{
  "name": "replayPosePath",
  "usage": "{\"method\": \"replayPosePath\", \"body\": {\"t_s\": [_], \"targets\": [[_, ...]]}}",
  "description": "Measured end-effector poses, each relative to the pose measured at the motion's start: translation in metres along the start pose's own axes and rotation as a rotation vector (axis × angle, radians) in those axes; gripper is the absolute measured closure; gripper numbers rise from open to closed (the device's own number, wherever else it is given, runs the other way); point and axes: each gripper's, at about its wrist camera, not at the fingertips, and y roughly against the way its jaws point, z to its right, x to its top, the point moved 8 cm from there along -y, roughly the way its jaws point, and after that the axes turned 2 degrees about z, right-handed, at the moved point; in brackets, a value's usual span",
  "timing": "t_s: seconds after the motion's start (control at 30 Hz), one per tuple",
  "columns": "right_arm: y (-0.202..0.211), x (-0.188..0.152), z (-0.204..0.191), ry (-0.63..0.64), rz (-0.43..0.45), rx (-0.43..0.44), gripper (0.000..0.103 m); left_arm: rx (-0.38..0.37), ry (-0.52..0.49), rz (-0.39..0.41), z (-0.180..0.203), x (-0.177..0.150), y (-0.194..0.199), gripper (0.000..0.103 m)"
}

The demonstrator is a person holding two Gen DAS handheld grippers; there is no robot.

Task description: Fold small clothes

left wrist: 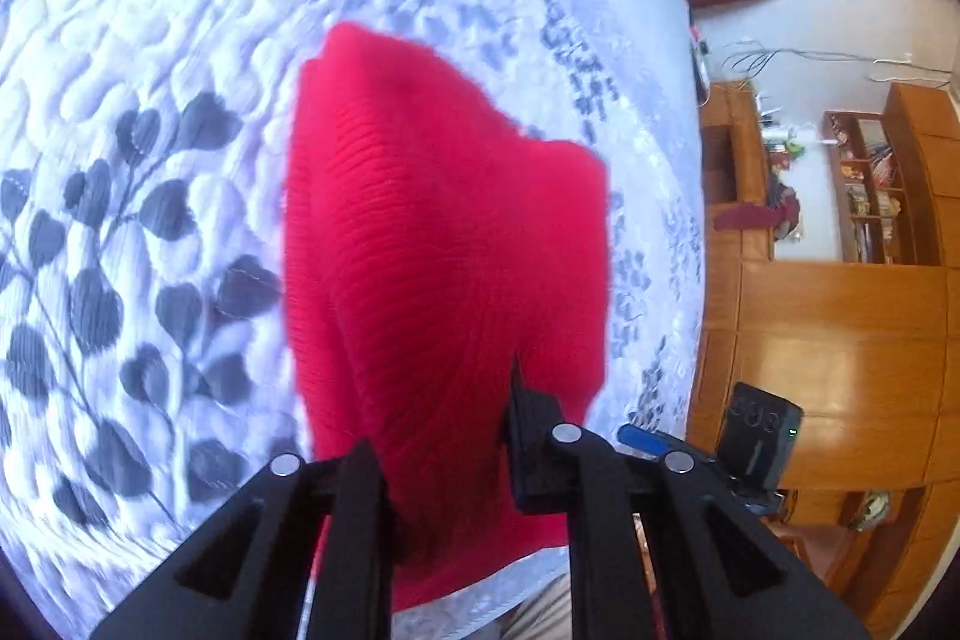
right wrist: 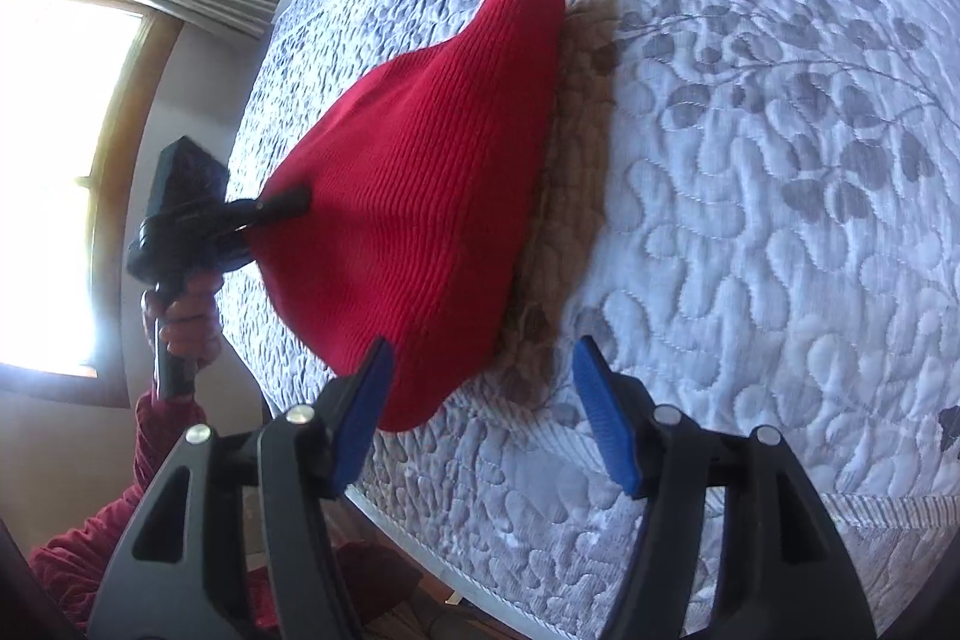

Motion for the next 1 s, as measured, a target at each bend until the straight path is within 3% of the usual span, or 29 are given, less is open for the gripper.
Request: {"method": "replayPosePath", "body": {"t_s": [0.1,0.27,0.5,0.53,0.6,0.63,0.73,0.83,1.0], "targets": [[-0.014,-0.006,-0.006,0.002,-0.034,0.003,0.038,0.012,-0.002,-0.042,-0.003,-0.004,-0.017,0.088],[-0.032,-0.022,-0.019,-0.035,-0.099,0.073,0.032,-0.032,-0.036,-0.030,0.007,-0.016,-0.020,0.079],[-0.068,-0.034,-0.029,-0.043,-0.198,0.043,0.029,-0.012,-0.044,-0.075,0.008,-0.025,-0.041,0.075],[-0.074,-0.036,-0.030,-0.054,-0.209,0.056,0.032,-0.003,-0.049,-0.082,0.007,-0.025,-0.044,0.075],[-0.079,-0.039,-0.030,-0.085,-0.224,0.115,0.078,0.016,-0.064,-0.089,0.007,-0.029,-0.048,0.074],[-0.079,-0.040,-0.029,-0.108,-0.222,0.142,0.083,0.019,-0.067,-0.092,0.006,-0.032,-0.047,0.074],[-0.059,-0.039,-0.035,-0.058,-0.179,0.153,0.088,0.037,-0.074,-0.095,0.006,-0.035,-0.046,0.073],[-0.020,-0.046,-0.038,0.058,-0.129,0.030,0.092,0.058,-0.117,-0.122,0.008,-0.046,-0.051,0.069],[-0.030,-0.073,-0.017,0.090,-0.232,-0.128,0.102,0.117,-0.172,-0.150,0.007,-0.054,-0.072,0.070]]}}
